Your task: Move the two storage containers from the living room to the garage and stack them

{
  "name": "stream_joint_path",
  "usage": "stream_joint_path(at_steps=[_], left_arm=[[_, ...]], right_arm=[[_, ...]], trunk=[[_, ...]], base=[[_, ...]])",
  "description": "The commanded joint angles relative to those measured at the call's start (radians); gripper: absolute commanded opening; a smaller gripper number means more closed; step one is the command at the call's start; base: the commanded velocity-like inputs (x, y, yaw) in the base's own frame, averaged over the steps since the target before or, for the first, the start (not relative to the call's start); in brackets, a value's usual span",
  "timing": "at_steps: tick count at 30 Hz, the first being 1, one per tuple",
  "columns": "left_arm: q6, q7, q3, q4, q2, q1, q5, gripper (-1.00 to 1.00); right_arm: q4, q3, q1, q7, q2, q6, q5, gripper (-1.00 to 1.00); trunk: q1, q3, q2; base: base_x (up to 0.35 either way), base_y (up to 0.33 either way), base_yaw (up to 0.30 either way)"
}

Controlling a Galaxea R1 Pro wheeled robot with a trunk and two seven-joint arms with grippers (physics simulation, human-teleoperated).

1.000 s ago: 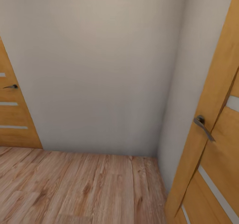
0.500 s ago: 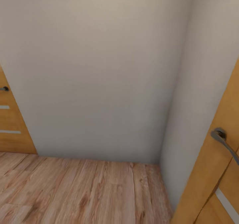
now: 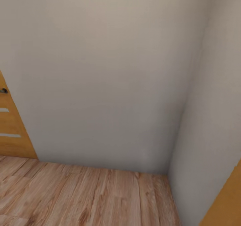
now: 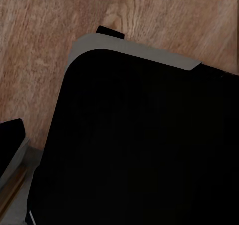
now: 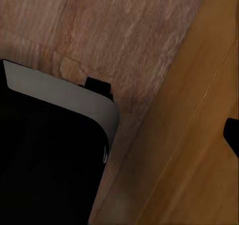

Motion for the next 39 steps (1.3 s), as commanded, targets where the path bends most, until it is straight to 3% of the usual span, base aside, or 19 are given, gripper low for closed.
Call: stream_joint_path(at_steps=[1,28,39], left_arm=[[-0.002,0.0,0.007,0.0,0.0,0.0,0.001,1.0],[-0.002,0.0,0.007,-0.002,-0.002,0.0,0.001,1.0],[-0.002,0.0,0.007,-0.005,-0.002,0.0,0.0,1.0]], right_arm=[[0.002,0.008,-0.001,0.0,0.001,-0.006,-0.008,1.0],[0.003,0.008,-0.001,-0.001,0.002,-0.006,-0.009,1.0],[0.001,0.002,-0.001,-0.002,0.005,-0.006,-0.017,1.0]], trunk=[[0.001,-0.001,0.0],[0.001,-0.001,0.0],[0.001,-0.001,0.0]], base=[[0.322,0.0,0.254],[0.32,0.0,0.267],[0.075,0.0,0.268]])
